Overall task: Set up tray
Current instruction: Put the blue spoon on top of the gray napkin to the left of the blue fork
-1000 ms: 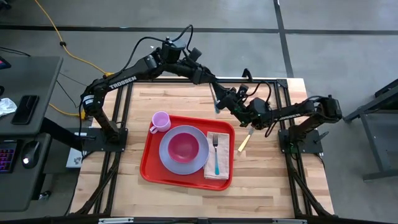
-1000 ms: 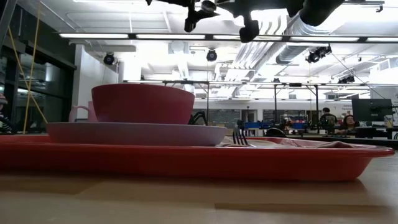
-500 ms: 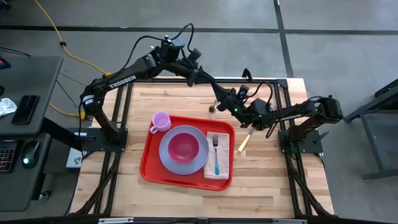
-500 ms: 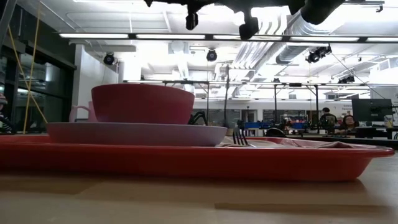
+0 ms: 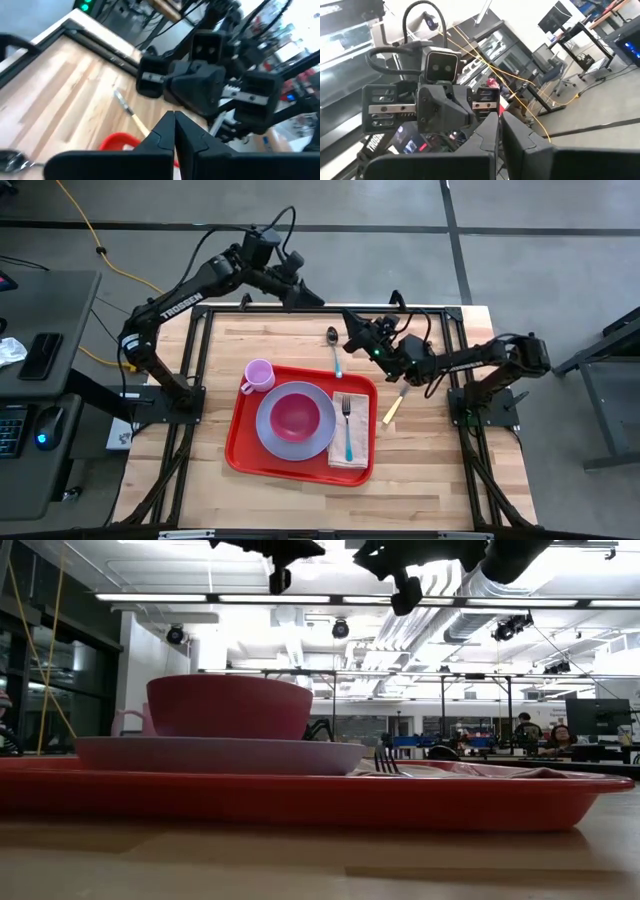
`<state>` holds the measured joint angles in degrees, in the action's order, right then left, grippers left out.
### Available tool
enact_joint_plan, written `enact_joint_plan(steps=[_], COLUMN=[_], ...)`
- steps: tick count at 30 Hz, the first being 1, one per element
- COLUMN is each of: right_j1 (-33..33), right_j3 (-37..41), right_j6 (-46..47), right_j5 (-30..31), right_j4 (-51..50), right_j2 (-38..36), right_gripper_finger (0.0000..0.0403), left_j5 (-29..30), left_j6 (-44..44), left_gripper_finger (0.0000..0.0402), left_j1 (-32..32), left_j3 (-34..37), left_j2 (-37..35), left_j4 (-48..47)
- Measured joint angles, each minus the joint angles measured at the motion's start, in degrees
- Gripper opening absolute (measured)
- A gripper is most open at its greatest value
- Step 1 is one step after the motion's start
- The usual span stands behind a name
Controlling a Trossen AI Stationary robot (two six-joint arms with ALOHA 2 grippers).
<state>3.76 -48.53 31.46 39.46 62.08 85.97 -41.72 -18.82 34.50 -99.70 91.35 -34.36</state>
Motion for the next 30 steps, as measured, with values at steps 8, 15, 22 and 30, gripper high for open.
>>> enact_joint_plan(steps=[8,15,22,30], right_j1=[2.9,5.1,8.4,12.3], right_j3=[0.0,0.0,0.0,0.0], right_j6=[-1.6,-1.0,-1.6,4.4], right_j5=[-5.9,-8.5,-12.8,-17.9], right_j4=[-0.3,-0.3,-0.4,-1.8], right_j2=[0.0,0.0,0.0,0.0], right_gripper_finger=[0.0,0.0,0.0,0.0], left_j5=[2.9,3.7,6.7,6.9], left_j6=[2.3,2.5,5.0,6.6], left_gripper_finger=[0.0042,0.0023,0.0046,0.0061], left_j1=[0.0,0.0,0.4,3.6], left_j3=[0.0,0.0,0.0,0.0], left_j2=[0.0,0.0,0.0,0.1], left_j4=[-2.7,-2.7,-4.1,-7.4])
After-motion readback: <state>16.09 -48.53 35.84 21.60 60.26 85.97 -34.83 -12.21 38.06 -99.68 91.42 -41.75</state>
